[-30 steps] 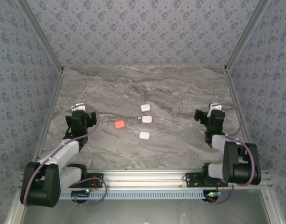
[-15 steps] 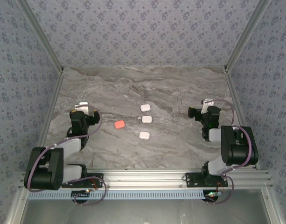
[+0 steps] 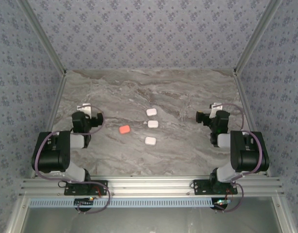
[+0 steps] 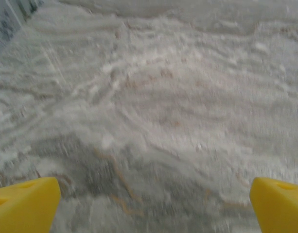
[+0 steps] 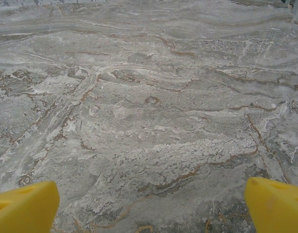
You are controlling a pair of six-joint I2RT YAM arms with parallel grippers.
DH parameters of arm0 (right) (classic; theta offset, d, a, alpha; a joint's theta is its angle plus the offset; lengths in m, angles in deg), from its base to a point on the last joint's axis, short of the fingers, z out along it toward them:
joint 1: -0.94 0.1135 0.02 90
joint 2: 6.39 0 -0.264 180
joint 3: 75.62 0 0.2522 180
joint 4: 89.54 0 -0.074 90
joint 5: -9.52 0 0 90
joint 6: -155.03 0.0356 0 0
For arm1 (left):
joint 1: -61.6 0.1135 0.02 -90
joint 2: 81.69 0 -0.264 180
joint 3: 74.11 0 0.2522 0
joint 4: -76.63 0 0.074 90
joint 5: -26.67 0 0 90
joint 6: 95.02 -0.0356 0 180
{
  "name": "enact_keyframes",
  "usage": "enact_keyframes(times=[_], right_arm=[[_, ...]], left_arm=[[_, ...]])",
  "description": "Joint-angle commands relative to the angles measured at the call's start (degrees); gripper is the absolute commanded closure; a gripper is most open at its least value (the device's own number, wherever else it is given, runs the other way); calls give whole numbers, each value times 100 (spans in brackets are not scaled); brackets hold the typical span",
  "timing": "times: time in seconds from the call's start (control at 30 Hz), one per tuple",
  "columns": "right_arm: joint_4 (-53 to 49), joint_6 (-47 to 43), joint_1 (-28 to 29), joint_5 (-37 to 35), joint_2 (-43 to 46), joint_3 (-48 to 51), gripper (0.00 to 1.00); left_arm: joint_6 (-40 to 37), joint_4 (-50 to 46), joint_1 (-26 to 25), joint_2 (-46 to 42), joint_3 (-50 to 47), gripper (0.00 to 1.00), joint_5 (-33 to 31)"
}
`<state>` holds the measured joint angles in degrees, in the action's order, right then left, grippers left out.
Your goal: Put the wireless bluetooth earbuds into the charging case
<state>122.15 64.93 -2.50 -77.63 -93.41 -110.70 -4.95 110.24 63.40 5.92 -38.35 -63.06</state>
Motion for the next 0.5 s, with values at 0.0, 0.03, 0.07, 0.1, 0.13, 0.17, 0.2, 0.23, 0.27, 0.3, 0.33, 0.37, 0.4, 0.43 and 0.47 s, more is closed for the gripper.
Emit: enact_keyframes(times=[0.0,0.03,0.07,0.1,0.13,0.17,0.2,0.23,0.27,0.3,0.33,0.37,0.4,0.43,0.47], right_arm=[[77,-113,41,-61,-19,-107,0],[78,-122,46,-65,-16,-105,0],[76,-122,49,-72,-17,-101,0],[78,-129,66,-102,-10,-100,0],[86,-152,109,-186,-10,-100,0],[87,-166,139,-227,-16,-93,0],[80,-162,132,-216,-15,-107,0],[78,-157,116,-198,-12,-101,0],[78,-157,121,-197,-16,-101,0],[78,-157,122,-189,-13,-100,0],[78,-157,124,-197,-14,-106,0],[71,-151,116,-190,-12,-107,0],[58,-148,103,-164,-15,-109,0],[60,-148,93,-161,-19,-112,0],[60,-148,91,-162,-10,-109,0]], left_arm=[[168,-58,66,20,154,1,139],[172,-63,66,22,153,1,142],[170,-62,67,27,154,1,138],[169,-63,68,21,155,1,140],[161,-62,62,19,156,1,142],[168,-68,63,19,156,1,140],[160,-62,58,26,156,1,136],[167,-70,57,20,155,1,133],[163,-68,60,23,154,1,131],[162,-61,63,22,158,1,131],[159,-66,64,24,156,1,131],[163,-62,59,22,155,1,131],[163,-67,57,24,151,1,131],[168,-65,58,19,155,1,132],[163,-67,63,27,156,1,127]])
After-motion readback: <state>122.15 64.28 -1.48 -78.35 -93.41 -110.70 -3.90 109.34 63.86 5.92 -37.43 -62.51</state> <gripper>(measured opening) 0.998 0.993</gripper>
